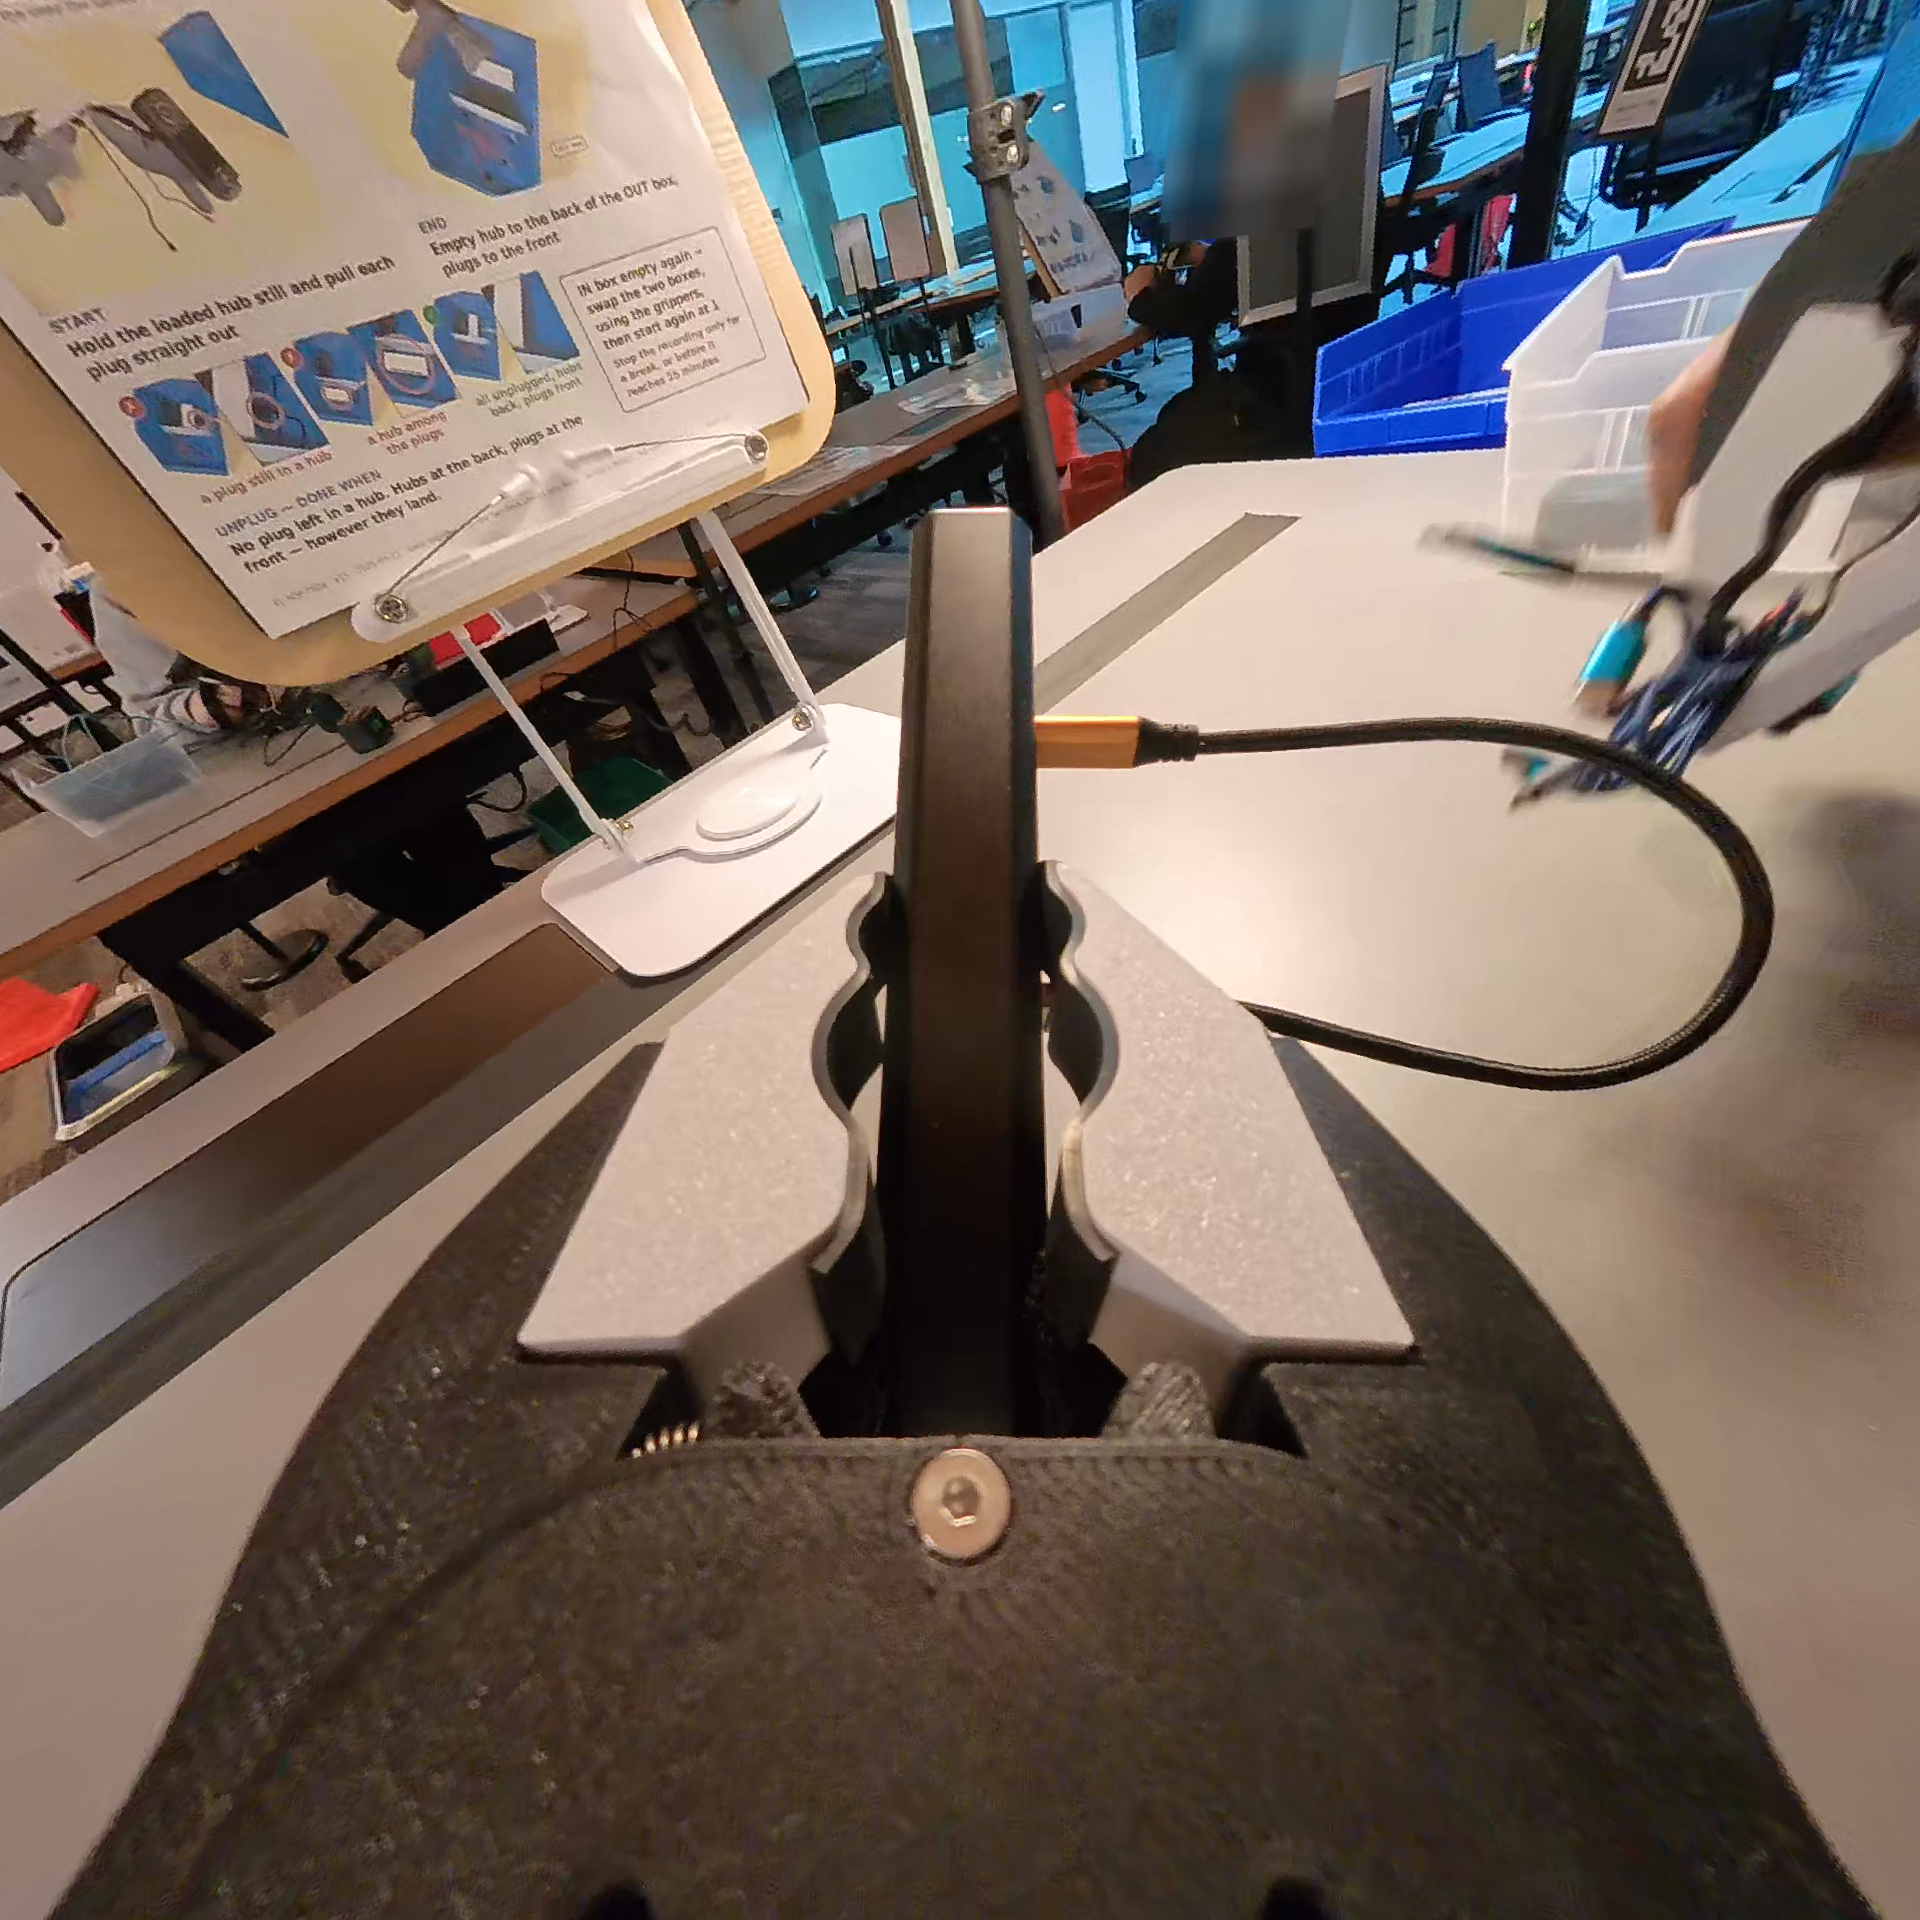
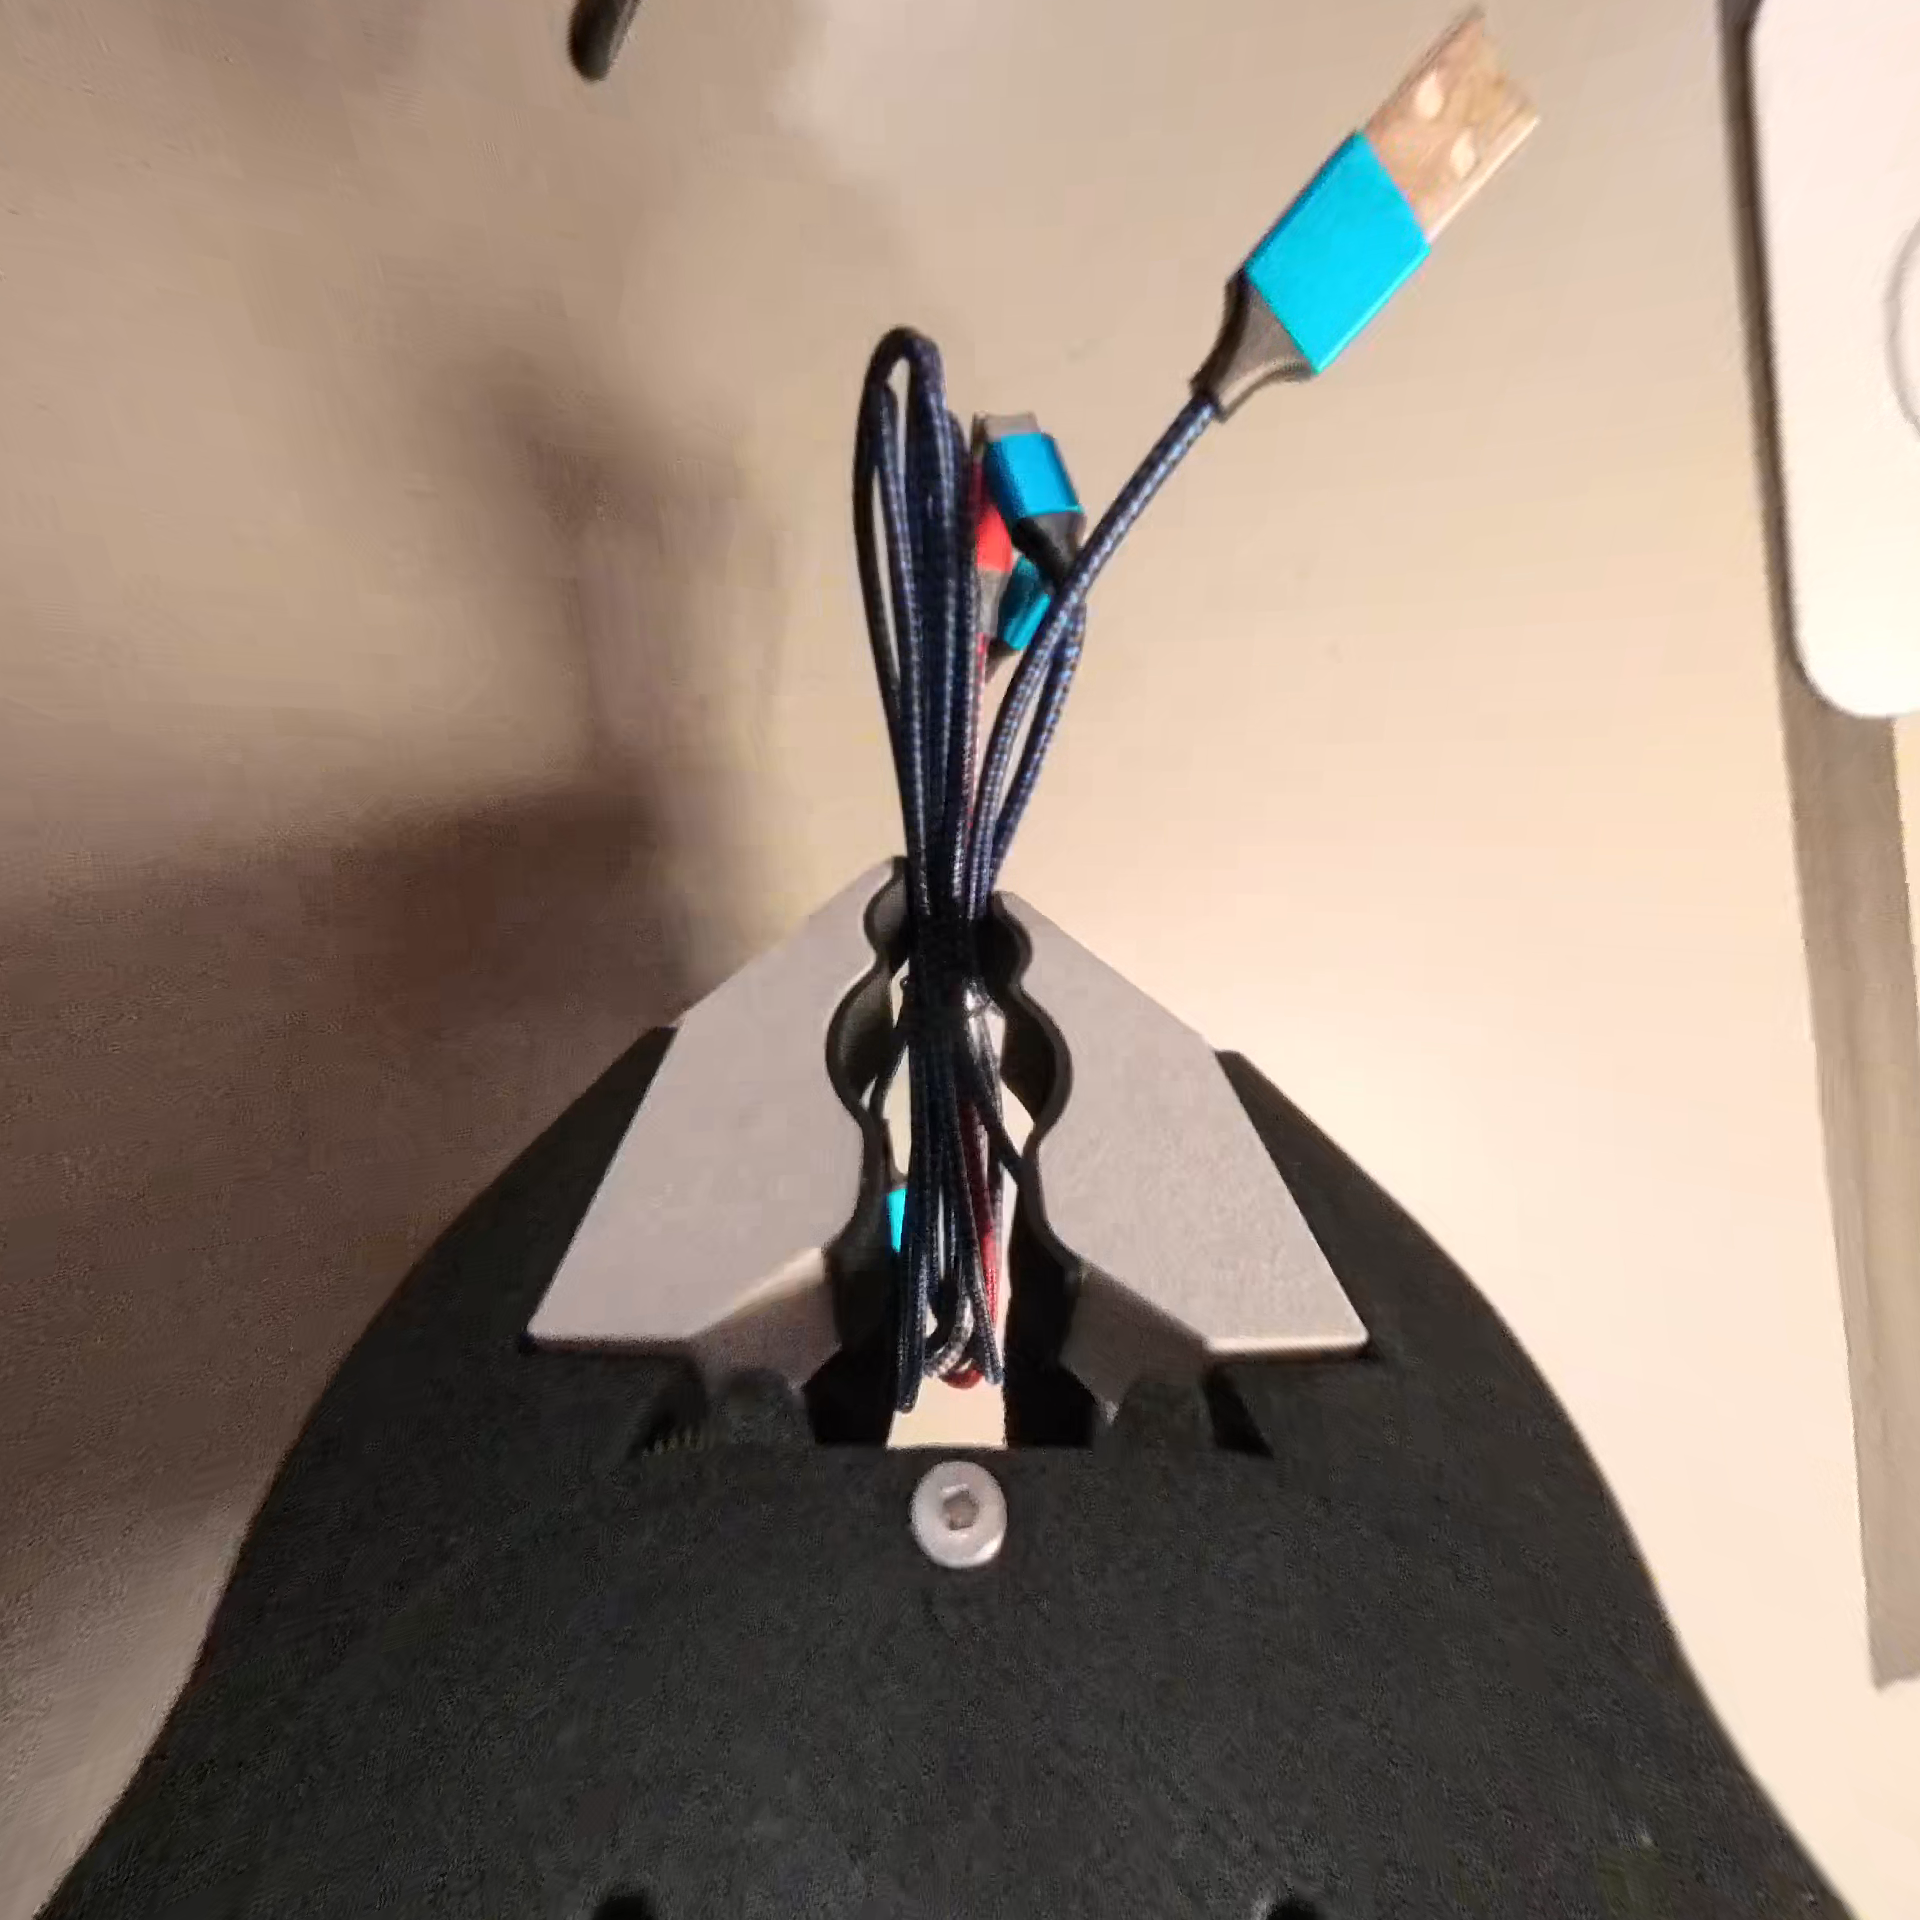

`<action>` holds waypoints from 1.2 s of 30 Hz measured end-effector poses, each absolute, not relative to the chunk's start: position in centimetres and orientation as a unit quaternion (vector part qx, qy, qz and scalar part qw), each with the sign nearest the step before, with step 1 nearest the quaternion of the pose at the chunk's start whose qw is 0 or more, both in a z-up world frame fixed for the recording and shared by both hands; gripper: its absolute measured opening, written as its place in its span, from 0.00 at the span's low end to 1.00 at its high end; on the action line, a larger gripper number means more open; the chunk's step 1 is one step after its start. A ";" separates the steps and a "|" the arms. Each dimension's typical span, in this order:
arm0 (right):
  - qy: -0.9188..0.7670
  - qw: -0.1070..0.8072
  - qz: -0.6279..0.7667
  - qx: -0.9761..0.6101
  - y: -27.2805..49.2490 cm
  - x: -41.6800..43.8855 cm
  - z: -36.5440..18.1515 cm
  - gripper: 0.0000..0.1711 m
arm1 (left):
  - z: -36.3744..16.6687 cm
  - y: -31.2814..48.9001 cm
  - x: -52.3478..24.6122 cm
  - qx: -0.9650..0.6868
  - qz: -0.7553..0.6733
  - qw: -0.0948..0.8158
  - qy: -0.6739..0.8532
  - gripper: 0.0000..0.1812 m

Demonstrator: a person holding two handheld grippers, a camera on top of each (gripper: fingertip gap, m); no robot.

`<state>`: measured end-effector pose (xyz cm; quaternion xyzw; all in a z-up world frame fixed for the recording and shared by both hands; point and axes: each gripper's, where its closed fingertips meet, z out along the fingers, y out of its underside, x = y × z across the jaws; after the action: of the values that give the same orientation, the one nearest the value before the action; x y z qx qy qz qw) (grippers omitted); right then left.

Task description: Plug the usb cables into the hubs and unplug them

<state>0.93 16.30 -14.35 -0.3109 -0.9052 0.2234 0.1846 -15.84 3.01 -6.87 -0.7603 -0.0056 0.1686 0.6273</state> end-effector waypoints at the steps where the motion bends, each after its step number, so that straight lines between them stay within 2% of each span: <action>1: -0.901 0.202 0.224 -0.312 17.2 1.9 -13.2 0.07 | -7.0 3.1 -15.8 -0.761 0.167 0.627 -0.006 0.16; 6: -0.886 0.260 0.191 -0.334 23.3 9.0 -6.7 0.07 | -7.8 3.8 -14.8 -0.769 0.161 0.618 0.009 0.16; 9: -0.872 0.254 0.164 -0.384 28.1 14.7 -4.3 0.08 | -8.2 4.3 -14.3 -0.773 0.161 0.613 0.017 0.16; 13: -0.841 0.214 0.171 -0.467 34.1 20.8 -4.9 0.08 | -8.2 4.7 -13.7 -0.772 0.156 0.616 0.017 0.16; 17: -0.825 0.162 0.163 -0.516 38.2 23.9 -8.6 0.07 | -8.2 5.0 -13.1 -0.768 0.137 0.626 0.012 0.16; 23: -0.877 0.097 -0.011 -0.470 40.9 25.5 -14.6 0.08 | -8.8 5.4 -12.4 -0.767 0.100 0.634 0.003 0.16; 27: -0.909 0.099 -0.130 -0.384 42.0 24.8 -15.4 0.09 | -9.3 5.4 -12.5 -0.771 0.088 0.631 0.001 0.16; 30: -0.906 0.092 -0.170 -0.376 42.2 24.6 -14.6 0.17 | -9.4 5.5 -12.4 -0.771 0.075 0.633 -0.004 0.16; 33: -0.891 0.125 -0.180 -0.398 42.7 24.1 -12.5 0.27 | -9.2 5.5 -12.3 -0.770 0.062 0.635 -0.012 0.16; 36: -0.874 0.228 -0.194 -0.384 43.6 21.9 -9.7 0.26 | -9.2 5.7 -11.9 -0.769 0.055 0.636 -0.015 0.16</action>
<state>21.93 43.57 -9.75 -0.3840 -0.8736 -0.1937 0.2276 -11.91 5.67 -9.16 -0.7693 -0.0146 0.0550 0.6363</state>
